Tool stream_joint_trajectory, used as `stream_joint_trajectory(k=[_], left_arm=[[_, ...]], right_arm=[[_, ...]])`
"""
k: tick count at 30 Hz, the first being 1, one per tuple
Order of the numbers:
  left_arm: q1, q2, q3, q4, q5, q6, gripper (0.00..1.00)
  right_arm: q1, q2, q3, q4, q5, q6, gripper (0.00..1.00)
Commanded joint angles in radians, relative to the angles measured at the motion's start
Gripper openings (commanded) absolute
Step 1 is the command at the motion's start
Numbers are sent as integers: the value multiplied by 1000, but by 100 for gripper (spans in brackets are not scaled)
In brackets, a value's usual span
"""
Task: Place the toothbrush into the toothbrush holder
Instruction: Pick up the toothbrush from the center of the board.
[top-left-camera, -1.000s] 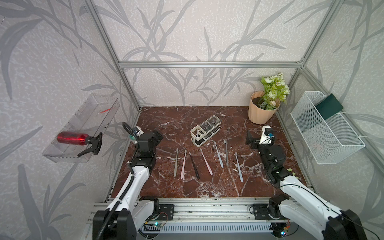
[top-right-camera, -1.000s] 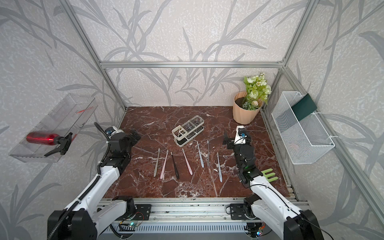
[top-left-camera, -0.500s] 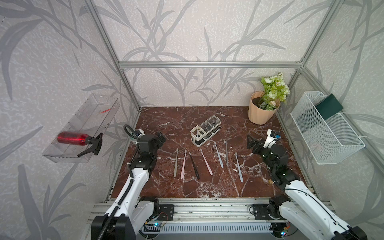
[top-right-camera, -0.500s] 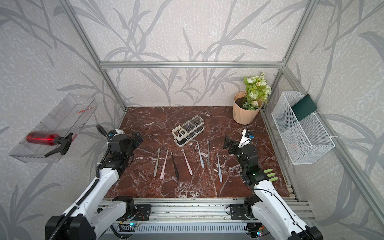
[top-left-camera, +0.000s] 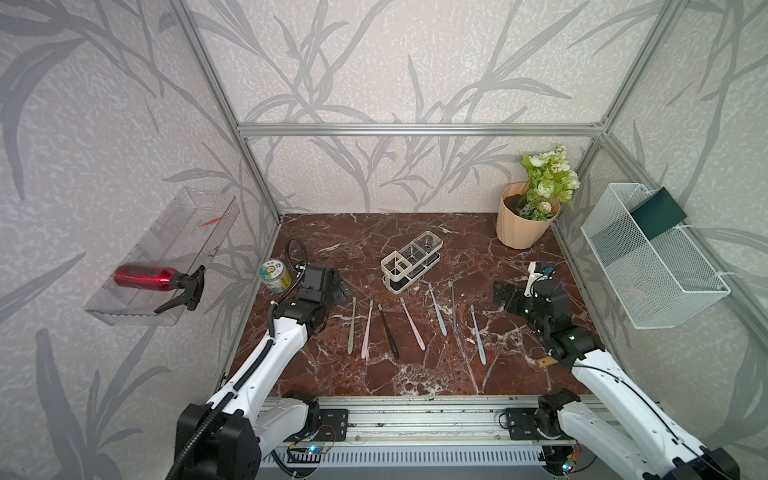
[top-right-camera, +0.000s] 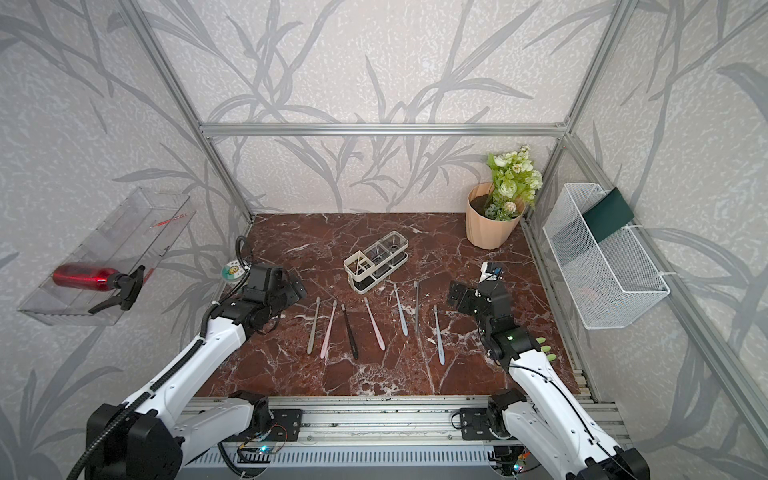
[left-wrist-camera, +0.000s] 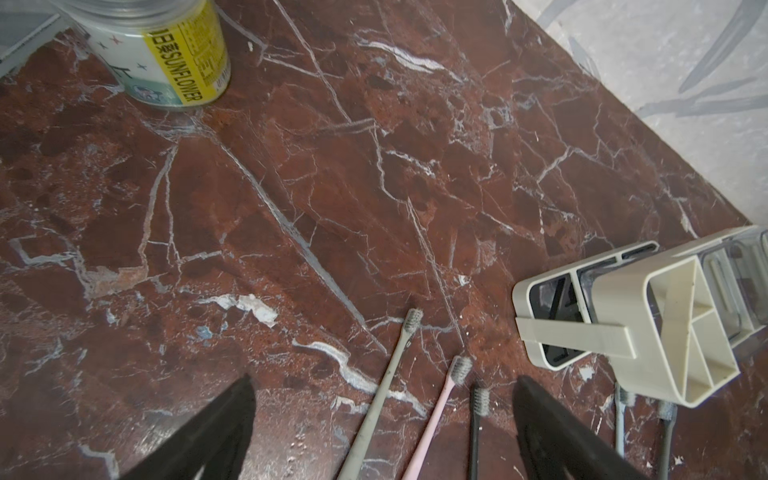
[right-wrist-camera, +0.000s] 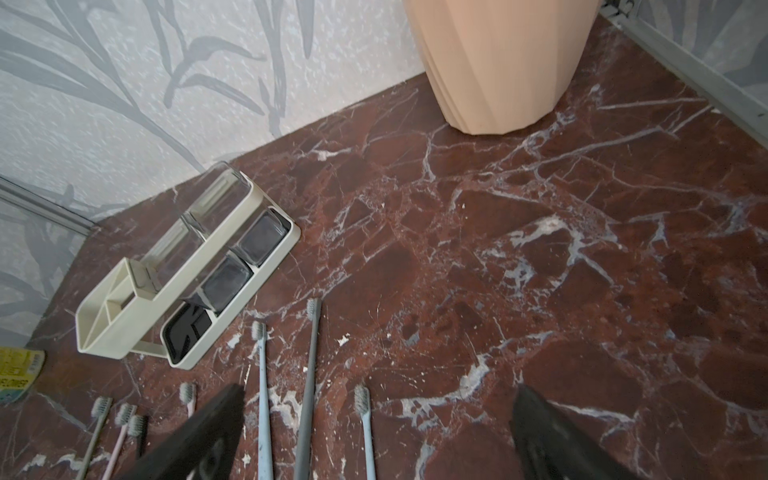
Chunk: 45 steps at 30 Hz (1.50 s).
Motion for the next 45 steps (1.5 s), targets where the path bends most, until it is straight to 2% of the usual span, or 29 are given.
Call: stream_joint_trajectory(k=[1, 10, 19, 30, 38, 45], left_arm=[[-24, 35, 48, -112, -31, -2, 95], [-56, 214, 110, -122, -14, 47, 91], [-87, 424, 205, -140, -44, 89, 85], [-102, 621, 299, -143, -67, 103, 65], [-104, 704, 340, -141, -75, 103, 59], [-104, 750, 359, -142, -78, 104, 44]], right_arm=[[29, 12, 24, -35, -1, -10, 99], [126, 39, 37, -25, 67, -55, 99], [159, 23, 32, -1, 71, -80, 99], [176, 6, 25, 16, 87, -91, 99], [181, 6, 20, 31, 84, -93, 99], [183, 2, 18, 35, 85, -94, 99]])
